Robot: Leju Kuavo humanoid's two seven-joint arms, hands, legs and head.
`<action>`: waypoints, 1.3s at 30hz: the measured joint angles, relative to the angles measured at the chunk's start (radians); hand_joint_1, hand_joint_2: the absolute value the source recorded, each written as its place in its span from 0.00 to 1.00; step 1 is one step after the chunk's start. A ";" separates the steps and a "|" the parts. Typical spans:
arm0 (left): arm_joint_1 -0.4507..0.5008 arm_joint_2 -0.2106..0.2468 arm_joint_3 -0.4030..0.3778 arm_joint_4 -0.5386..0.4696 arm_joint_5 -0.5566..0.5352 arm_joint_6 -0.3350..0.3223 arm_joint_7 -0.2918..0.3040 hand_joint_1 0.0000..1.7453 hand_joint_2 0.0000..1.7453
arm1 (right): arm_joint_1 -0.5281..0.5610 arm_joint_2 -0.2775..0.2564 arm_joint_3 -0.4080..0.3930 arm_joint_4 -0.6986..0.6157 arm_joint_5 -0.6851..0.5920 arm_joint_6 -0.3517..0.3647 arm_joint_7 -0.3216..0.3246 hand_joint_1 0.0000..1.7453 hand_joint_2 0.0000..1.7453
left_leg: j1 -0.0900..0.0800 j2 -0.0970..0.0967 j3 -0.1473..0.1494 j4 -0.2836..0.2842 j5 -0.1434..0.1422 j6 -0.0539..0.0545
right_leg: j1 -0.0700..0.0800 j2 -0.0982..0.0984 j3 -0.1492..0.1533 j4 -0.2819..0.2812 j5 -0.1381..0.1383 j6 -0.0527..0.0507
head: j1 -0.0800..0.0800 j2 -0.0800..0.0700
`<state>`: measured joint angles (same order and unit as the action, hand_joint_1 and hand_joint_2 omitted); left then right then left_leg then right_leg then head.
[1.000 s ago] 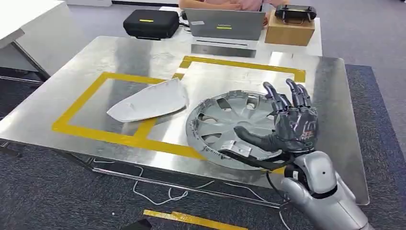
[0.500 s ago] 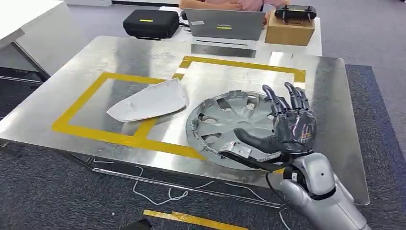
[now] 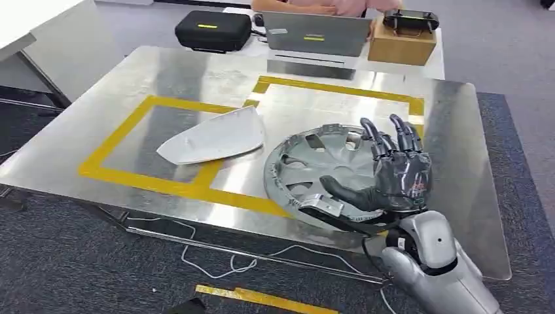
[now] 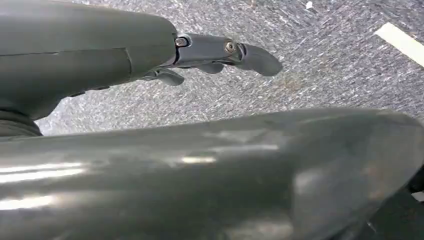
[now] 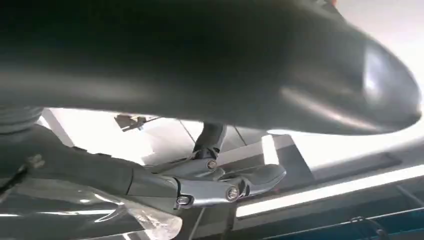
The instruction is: Take the parts from the cabinet and place them on the table.
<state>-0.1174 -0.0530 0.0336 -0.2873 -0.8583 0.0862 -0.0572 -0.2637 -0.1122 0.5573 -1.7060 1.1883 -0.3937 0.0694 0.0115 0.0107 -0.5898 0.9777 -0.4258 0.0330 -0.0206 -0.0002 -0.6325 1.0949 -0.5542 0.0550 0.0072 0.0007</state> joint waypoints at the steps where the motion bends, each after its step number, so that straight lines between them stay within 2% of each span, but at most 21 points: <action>1: 0.001 0.000 0.000 0.000 0.000 0.000 0.000 0.00 0.00 | 0.002 0.000 0.000 0.000 0.000 0.001 0.000 0.00 0.00 | 0.000 0.000 -0.006 0.001 0.002 0.000 | 0.000 0.000 -0.030 0.084 -0.044 0.002 | 0.000 0.000; 3: 0.002 0.000 0.000 0.000 0.000 0.000 0.000 0.00 0.00 | 0.008 0.000 0.000 0.002 -0.001 0.003 0.001 0.00 0.00 | -0.001 0.002 -0.017 0.002 0.010 -0.002 | -0.001 0.000 -0.065 0.197 -0.084 0.007 | -0.001 0.000; 4: 0.002 0.000 0.000 0.000 0.000 0.000 0.000 0.00 0.00 | 0.007 0.000 0.000 0.004 -0.001 0.004 0.001 0.00 0.00 | -0.001 0.002 -0.024 0.004 0.014 -0.005 | -0.002 -0.001 -0.051 0.184 -0.069 0.009 | -0.001 0.000; 7: 0.002 -0.002 0.000 0.000 0.000 0.000 0.000 0.00 0.00 | 0.005 0.000 0.000 0.004 -0.001 0.004 0.001 0.00 0.00 | 0.005 0.002 -0.041 0.015 0.023 -0.017 | -0.011 -0.005 0.104 -0.058 0.029 0.016 | -0.001 0.000; 8: 0.002 0.000 0.000 0.000 0.000 0.000 0.000 0.00 0.00 | 0.002 0.000 0.000 0.004 -0.001 0.005 0.002 0.00 0.00 | 0.001 0.001 -0.048 0.020 0.027 -0.024 | -0.007 -0.004 0.136 -0.112 0.003 0.015 | 0.000 0.000; 9: 0.002 0.000 0.000 0.000 0.000 0.000 0.001 0.00 0.00 | 0.004 0.000 -0.001 0.003 -0.002 0.006 0.003 0.00 0.00 | 0.001 0.001 -0.050 0.020 0.032 -0.032 | -0.001 0.005 0.130 -0.096 0.029 -0.003 | -0.003 0.000; 11: 0.003 0.000 0.000 0.000 0.000 0.002 0.001 0.00 0.00 | 0.005 0.000 -0.004 0.004 -0.003 0.009 0.005 0.00 0.00 | 0.001 0.000 -0.053 0.022 0.044 -0.046 | 0.000 0.008 0.119 -0.094 0.025 -0.012 | -0.004 0.000; 13: 0.006 0.000 0.000 0.000 0.000 0.003 0.002 0.00 0.00 | 0.005 0.000 -0.005 0.004 -0.003 0.010 0.006 0.00 0.00 | 0.006 -0.001 -0.059 0.025 0.045 -0.057 | -0.006 0.006 0.097 -0.096 0.040 -0.037 | -0.003 0.000; 16: 0.007 0.000 0.000 0.000 0.000 0.007 0.003 0.00 0.00 | 0.004 0.002 -0.006 0.006 -0.004 0.014 0.008 0.00 0.00 | 0.006 -0.004 -0.109 0.190 -0.126 -0.066 | -0.001 0.005 0.076 -0.095 0.066 -0.056 | -0.013 0.000; 18: 0.007 -0.002 0.000 0.000 0.000 0.007 0.003 0.00 0.00 | 0.006 0.002 -0.006 0.010 -0.004 0.015 0.009 0.00 0.00 | 0.006 -0.004 -0.135 0.326 -0.185 -0.064 | 0.005 0.005 0.050 -0.093 0.084 -0.058 | -0.012 0.000; 20: 0.007 -0.002 0.000 0.000 0.000 0.008 0.005 0.00 0.00 | 0.007 0.002 -0.007 0.013 -0.004 0.016 0.009 0.00 0.00 | 0.003 -0.005 -0.094 0.311 -0.145 -0.055 | 0.012 0.005 0.025 -0.092 0.101 -0.059 | -0.012 0.000; 22: 0.006 -0.002 0.000 0.000 0.000 0.009 0.005 0.00 0.00 | 0.006 0.002 -0.010 0.014 -0.004 0.017 0.010 0.00 0.00 | -0.006 -0.007 0.019 0.155 -0.088 -0.030 | 0.020 0.007 0.007 -0.091 0.118 -0.057 | -0.012 0.000; 24: 0.003 0.003 0.000 0.000 0.000 0.010 0.006 0.00 0.00 | 0.005 0.004 -0.014 0.014 -0.005 0.018 0.011 0.00 0.00 | -0.021 -0.015 0.118 0.009 -0.109 -0.001 | 0.024 0.006 0.001 -0.090 0.129 -0.050 | -0.011 0.000; 25: 0.002 0.002 0.000 0.000 0.001 0.011 0.006 0.00 0.00 | 0.005 0.004 -0.015 0.014 -0.005 0.021 0.012 0.00 0.00 | -0.022 -0.016 0.120 -0.001 -0.108 -0.008 | 0.019 0.004 0.000 -0.091 0.138 -0.045 | -0.010 0.000; 28: 0.004 -0.001 0.000 0.000 0.003 0.010 0.009 0.00 0.00 | 0.005 0.006 -0.016 0.016 -0.005 0.023 0.013 0.00 0.00 | -0.019 -0.012 0.106 -0.018 -0.077 0.001 | 0.018 0.004 -0.007 -0.100 0.157 -0.027 | -0.012 0.000; 30: 0.000 0.000 0.000 0.000 0.003 0.010 0.011 0.00 0.00 | 0.004 0.006 -0.021 0.018 -0.005 0.026 0.015 0.00 0.00 | -0.017 -0.007 0.082 -0.020 -0.055 0.013 | 0.015 0.003 -0.043 -0.040 0.065 -0.022 | -0.007 0.000; 32: 0.002 -0.003 0.000 0.000 0.005 0.010 0.011 0.00 0.00 | 0.005 0.006 -0.022 0.023 -0.007 0.027 0.018 0.00 0.00 | -0.019 -0.005 0.053 -0.018 -0.033 0.013 | 0.012 0.003 -0.079 0.111 -0.040 -0.014 | -0.006 0.000; 34: 0.005 -0.005 0.000 0.000 0.005 0.010 0.011 0.00 0.00 | 0.008 0.006 -0.022 0.028 -0.009 0.029 0.019 0.00 0.00 | -0.020 -0.002 0.022 -0.015 -0.012 0.010 | 0.011 0.003 -0.088 0.211 -0.052 -0.009 | -0.006 0.000; 36: 0.005 -0.005 0.000 0.000 0.006 0.010 0.011 0.00 0.00 | 0.008 0.006 -0.022 0.032 -0.010 0.031 0.020 0.00 0.00 | -0.019 0.000 -0.005 -0.011 0.006 0.006 | 0.009 0.001 -0.024 0.153 0.018 -0.007 | -0.007 0.000; 37: 0.005 -0.005 0.000 0.000 0.006 0.010 0.011 0.00 0.00 | 0.008 0.006 -0.023 0.033 -0.011 0.031 0.021 0.00 0.00 | -0.019 0.000 -0.018 -0.006 0.014 0.003 | 0.009 0.000 0.042 0.063 0.053 -0.008 | -0.006 0.000; 39: 0.006 -0.005 0.000 0.000 0.006 0.011 0.013 0.00 0.00 | 0.004 0.006 -0.023 0.033 -0.013 0.031 0.021 0.00 0.00 | -0.024 -0.001 -0.038 0.008 0.023 -0.008 | 0.012 -0.002 0.167 -0.111 0.017 -0.011 | -0.005 0.000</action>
<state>-0.1116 -0.0584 0.0336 -0.2873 -0.8522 0.0969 -0.0442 -0.2595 -0.1057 0.5341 -1.6732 1.1757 -0.3624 0.0900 -0.0124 0.0099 -0.6282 0.9855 -0.4026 0.0252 -0.0083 -0.0027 -0.4652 0.9838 -0.5368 0.0442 0.0023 0.0004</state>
